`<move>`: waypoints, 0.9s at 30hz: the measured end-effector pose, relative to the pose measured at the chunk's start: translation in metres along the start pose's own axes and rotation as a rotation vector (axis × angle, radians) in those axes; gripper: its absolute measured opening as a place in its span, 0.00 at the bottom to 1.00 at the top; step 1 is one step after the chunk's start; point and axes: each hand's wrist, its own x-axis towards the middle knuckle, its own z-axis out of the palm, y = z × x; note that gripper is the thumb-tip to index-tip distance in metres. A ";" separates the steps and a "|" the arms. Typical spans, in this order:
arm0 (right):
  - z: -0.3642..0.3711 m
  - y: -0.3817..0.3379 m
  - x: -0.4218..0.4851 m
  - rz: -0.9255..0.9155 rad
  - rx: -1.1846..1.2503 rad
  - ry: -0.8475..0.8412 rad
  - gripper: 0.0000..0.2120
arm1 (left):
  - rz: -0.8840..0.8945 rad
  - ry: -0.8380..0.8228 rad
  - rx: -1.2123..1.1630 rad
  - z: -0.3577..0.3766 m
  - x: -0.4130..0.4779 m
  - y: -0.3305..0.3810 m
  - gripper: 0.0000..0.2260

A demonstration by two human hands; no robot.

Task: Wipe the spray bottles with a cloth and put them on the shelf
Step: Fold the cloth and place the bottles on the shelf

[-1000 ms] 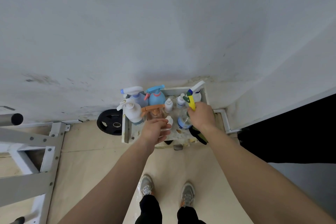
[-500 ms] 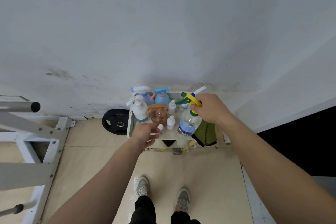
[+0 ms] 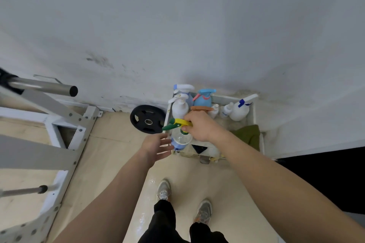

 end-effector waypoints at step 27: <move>0.046 0.009 0.052 0.080 0.168 0.224 0.10 | -0.021 -0.013 -0.271 0.009 0.051 0.007 0.11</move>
